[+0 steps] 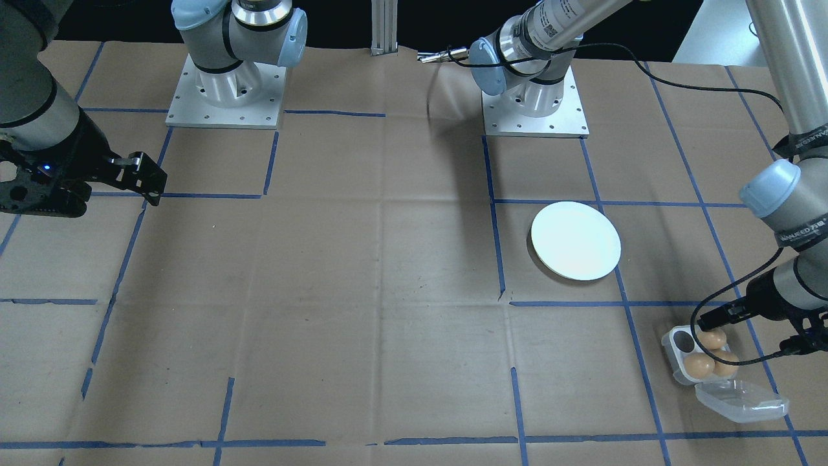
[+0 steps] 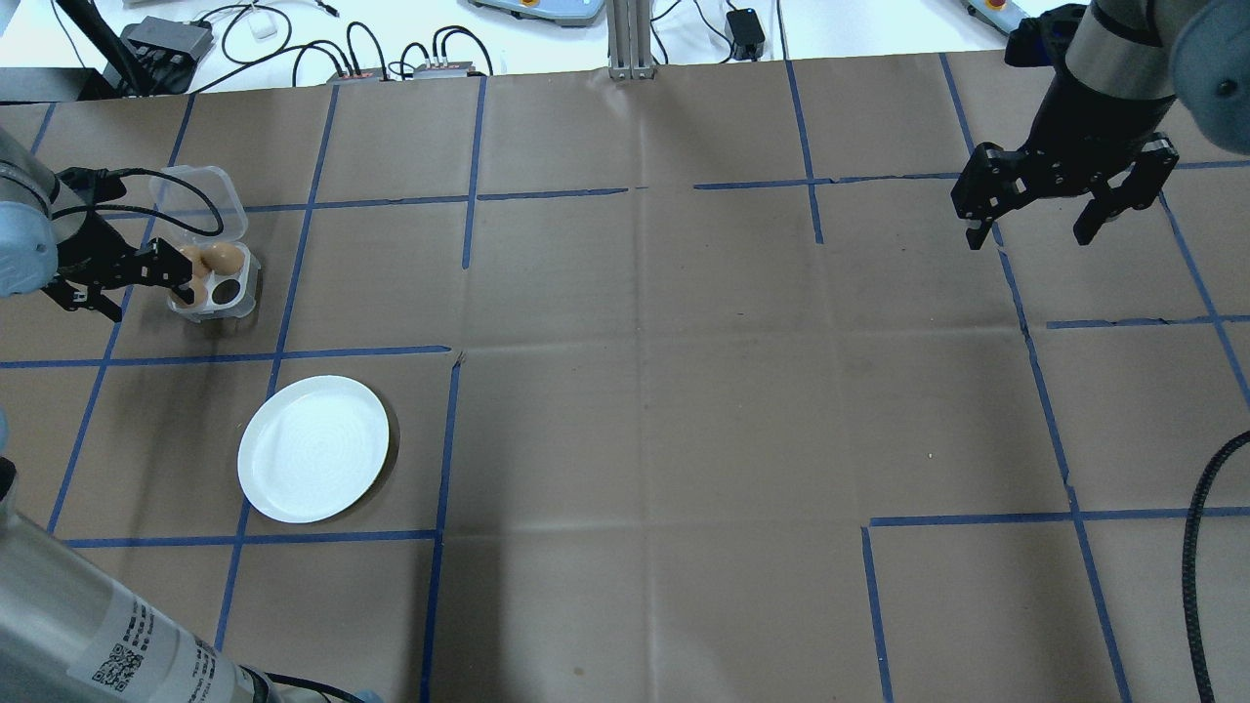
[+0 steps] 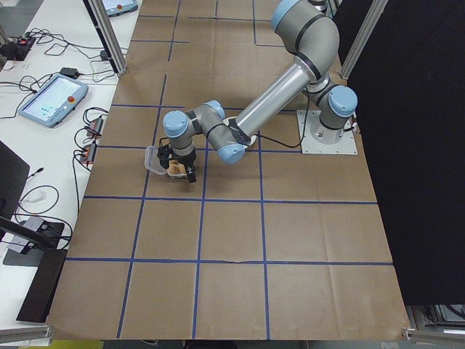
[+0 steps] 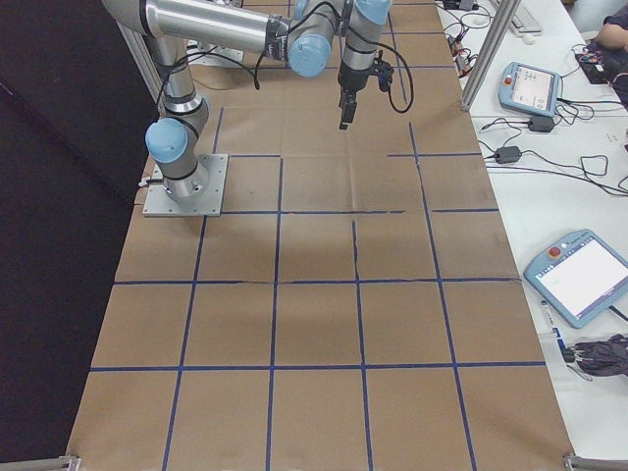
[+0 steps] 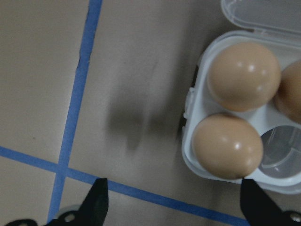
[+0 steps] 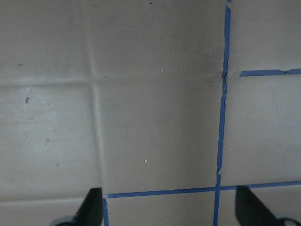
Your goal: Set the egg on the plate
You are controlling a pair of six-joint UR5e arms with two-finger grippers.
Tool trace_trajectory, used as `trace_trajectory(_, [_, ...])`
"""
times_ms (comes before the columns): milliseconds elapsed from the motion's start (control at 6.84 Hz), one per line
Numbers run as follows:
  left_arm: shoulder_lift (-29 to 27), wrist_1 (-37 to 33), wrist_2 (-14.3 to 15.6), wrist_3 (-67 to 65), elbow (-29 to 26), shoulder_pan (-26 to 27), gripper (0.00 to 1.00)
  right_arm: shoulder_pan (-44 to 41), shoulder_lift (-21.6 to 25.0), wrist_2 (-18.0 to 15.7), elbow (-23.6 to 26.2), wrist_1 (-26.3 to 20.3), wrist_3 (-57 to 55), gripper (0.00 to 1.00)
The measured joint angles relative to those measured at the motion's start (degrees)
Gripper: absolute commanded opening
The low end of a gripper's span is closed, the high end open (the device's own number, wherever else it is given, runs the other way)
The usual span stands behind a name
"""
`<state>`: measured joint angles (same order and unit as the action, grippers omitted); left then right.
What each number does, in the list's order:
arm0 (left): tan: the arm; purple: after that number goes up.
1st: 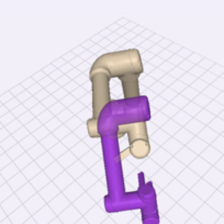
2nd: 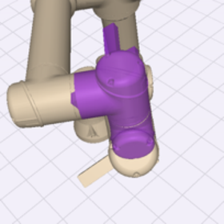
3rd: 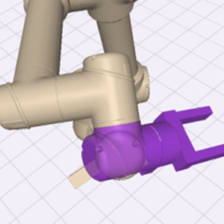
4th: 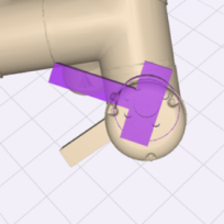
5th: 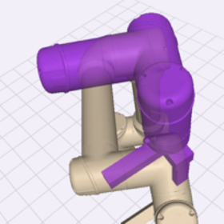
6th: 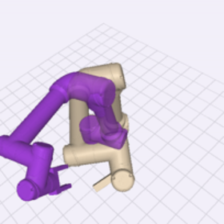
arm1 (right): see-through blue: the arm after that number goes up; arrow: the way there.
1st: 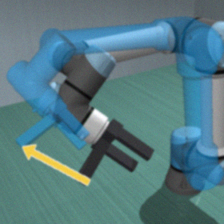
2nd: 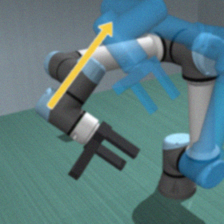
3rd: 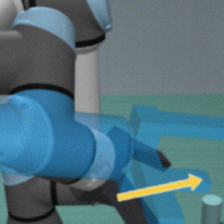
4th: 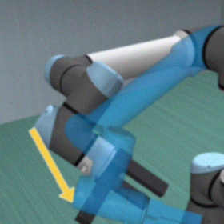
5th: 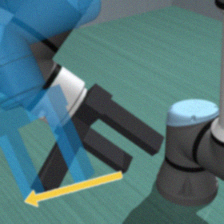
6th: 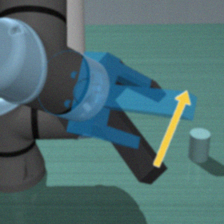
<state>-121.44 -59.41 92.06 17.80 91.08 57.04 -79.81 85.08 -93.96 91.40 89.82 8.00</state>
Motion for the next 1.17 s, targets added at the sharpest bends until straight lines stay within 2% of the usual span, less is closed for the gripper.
trace_trajectory(146, [0.0,-0.2,-0.5,0.2,0.0,0.2,0.99,0.0,0.0,0.0,0.0,0.0,0.0,1.00])
trace_trajectory(731, [-0.8,0.1,-0.7,0.3,-0.6,0.4,0.87,0.0,0.0,0.0,0.0,0.0,0.0,1.00])
trace_trajectory(1170, [-1.2,1.6,-2.5,0.3,-0.7,0.4,0.87,0.0,0.0,0.0,0.0,0.0,0.0,1.00])
